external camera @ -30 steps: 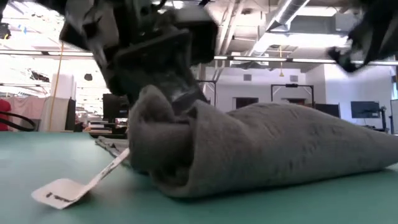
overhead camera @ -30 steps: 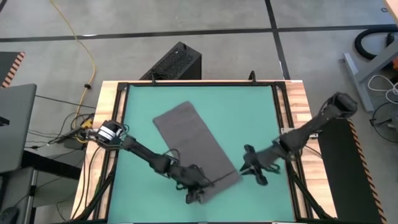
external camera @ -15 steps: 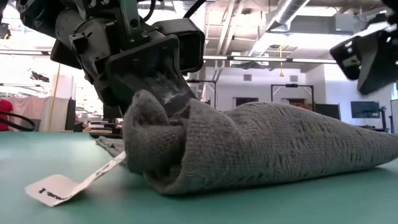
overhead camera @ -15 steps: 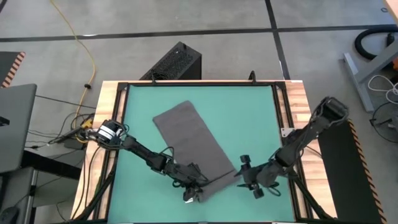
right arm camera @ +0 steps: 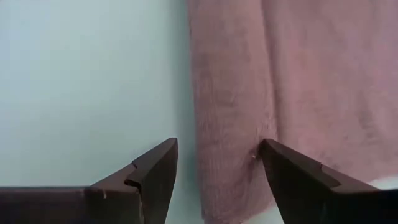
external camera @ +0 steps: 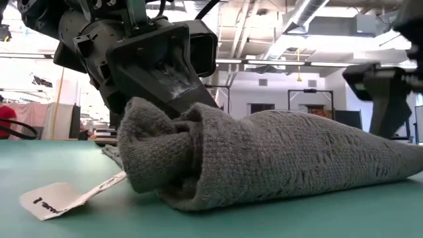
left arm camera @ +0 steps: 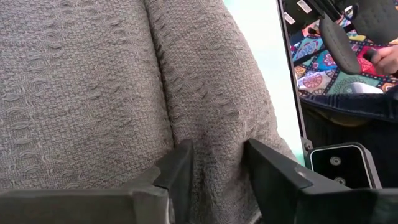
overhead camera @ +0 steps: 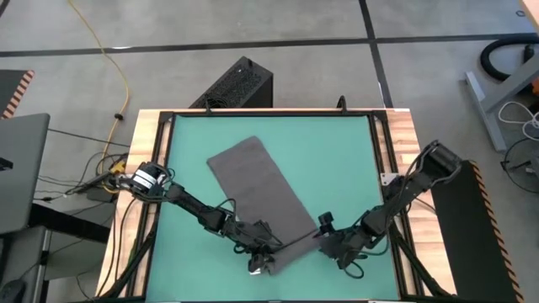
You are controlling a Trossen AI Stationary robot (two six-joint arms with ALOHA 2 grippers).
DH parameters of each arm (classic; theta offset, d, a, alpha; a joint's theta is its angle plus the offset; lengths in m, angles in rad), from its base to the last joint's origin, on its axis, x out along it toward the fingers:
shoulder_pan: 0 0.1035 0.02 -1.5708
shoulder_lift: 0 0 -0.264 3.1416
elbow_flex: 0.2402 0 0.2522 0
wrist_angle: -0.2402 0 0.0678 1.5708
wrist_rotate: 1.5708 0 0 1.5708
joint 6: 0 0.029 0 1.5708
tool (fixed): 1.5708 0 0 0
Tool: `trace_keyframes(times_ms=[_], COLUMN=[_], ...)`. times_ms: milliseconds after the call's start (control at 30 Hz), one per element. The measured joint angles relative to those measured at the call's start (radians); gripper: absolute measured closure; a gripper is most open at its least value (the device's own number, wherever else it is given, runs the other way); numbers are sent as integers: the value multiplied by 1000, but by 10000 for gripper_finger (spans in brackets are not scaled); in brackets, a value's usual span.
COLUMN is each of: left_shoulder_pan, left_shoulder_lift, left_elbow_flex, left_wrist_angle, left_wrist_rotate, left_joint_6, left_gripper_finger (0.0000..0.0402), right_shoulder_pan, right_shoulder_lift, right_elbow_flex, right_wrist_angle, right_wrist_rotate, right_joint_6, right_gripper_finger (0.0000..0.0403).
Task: Roll towel into tight, uniform cylinder
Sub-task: Roll the gray towel
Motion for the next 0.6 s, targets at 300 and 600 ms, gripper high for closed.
trace_keyframes(times_ms=[300, 600], left_shoulder_pan=[28, 51], left_shoulder_lift=[-15, -112], left_elbow_flex=[-1, -3], left_wrist_angle=[-11, -111], left_wrist_rotate=[146, 220], left_joint_6=[-11, 58], left_gripper_finger=[251, 251], right_shoulder_pan=[-23, -43], right_shoulder_lift=[67, 58], right_elbow_flex=[2, 0], right_wrist_angle=[26, 32], right_wrist_rotate=[2, -7], right_joint_6=[3, 19], right_gripper_finger=[185, 346])
